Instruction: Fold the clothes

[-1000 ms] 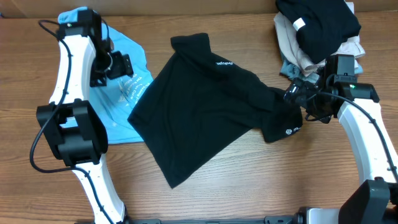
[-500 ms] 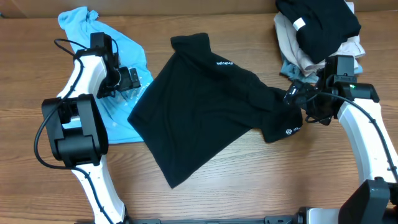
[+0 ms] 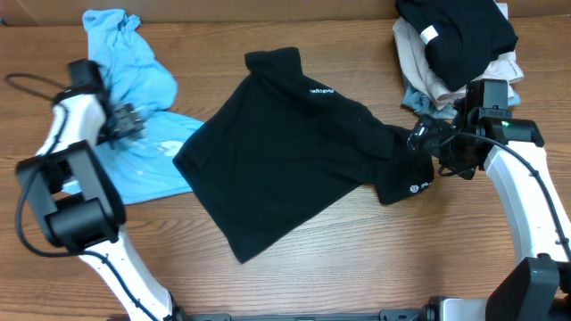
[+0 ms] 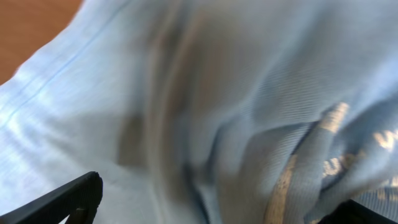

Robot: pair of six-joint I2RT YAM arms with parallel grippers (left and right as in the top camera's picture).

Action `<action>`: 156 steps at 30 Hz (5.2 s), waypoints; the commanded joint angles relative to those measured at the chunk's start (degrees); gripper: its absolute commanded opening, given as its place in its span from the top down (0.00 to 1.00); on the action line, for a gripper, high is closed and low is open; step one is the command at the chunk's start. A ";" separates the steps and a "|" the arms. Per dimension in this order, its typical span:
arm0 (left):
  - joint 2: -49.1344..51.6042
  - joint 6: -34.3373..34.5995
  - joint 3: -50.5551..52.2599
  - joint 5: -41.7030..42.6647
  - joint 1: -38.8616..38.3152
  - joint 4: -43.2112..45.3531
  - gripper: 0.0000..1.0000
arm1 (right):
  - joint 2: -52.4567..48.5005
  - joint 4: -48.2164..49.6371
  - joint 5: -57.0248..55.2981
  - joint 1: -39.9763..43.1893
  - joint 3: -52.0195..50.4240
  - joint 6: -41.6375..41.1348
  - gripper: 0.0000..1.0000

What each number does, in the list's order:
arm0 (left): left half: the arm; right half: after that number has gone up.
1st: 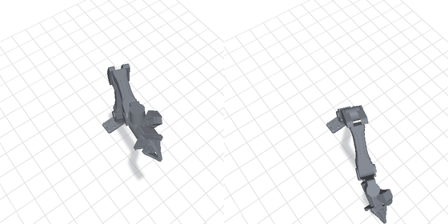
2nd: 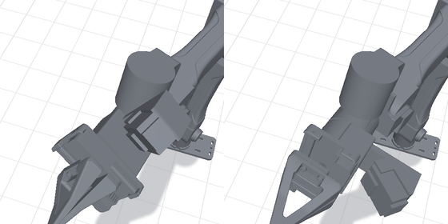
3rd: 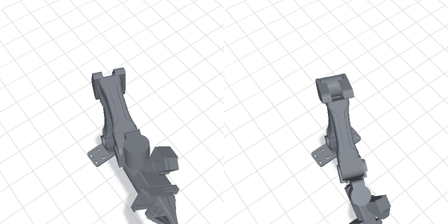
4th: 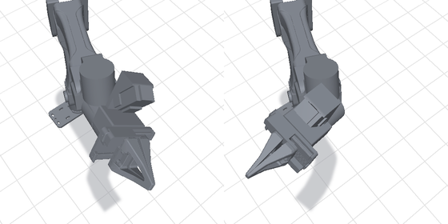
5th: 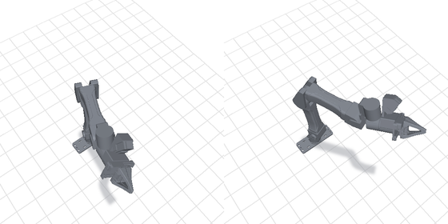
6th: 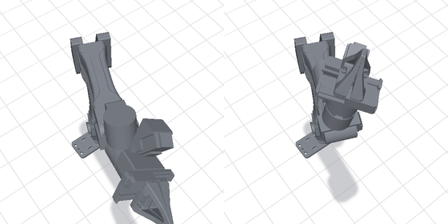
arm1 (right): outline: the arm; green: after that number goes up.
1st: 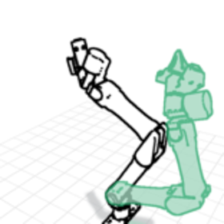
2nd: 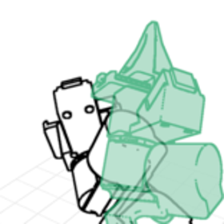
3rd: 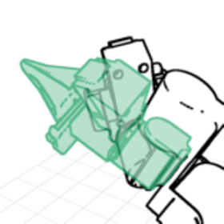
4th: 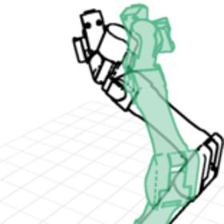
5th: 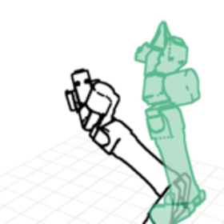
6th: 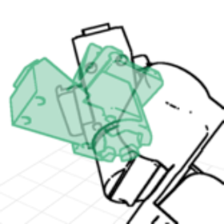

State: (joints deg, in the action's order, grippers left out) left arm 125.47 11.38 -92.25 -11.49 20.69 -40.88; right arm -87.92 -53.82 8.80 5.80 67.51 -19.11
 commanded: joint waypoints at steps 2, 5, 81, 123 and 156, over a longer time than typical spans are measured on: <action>1.51 -2.67 2.19 -6.95 6.43 -0.70 0.00 | 0.79 0.15 0.31 -0.04 1.46 1.60 0.00; 1.51 -2.62 2.19 -6.91 10.23 -0.94 0.00 | 0.79 0.11 0.31 -0.04 1.46 1.57 0.00; -52.96 6.62 41.68 23.61 -45.55 -18.21 0.06 | 17.22 -28.85 -4.57 -0.04 17.03 -6.36 0.00; -37.73 9.73 42.91 16.15 -57.86 -16.28 0.27 | 14.49 -26.84 -4.22 -0.04 16.92 -5.86 0.00; -37.57 13.33 43.93 10.71 -65.79 -7.13 0.28 | 14.49 -26.12 -4.17 -0.04 16.92 -3.34 0.00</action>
State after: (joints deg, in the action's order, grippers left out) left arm 87.31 27.86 -48.03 -1.28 -45.91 -49.10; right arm -73.58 -80.16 4.32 5.80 84.68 -22.85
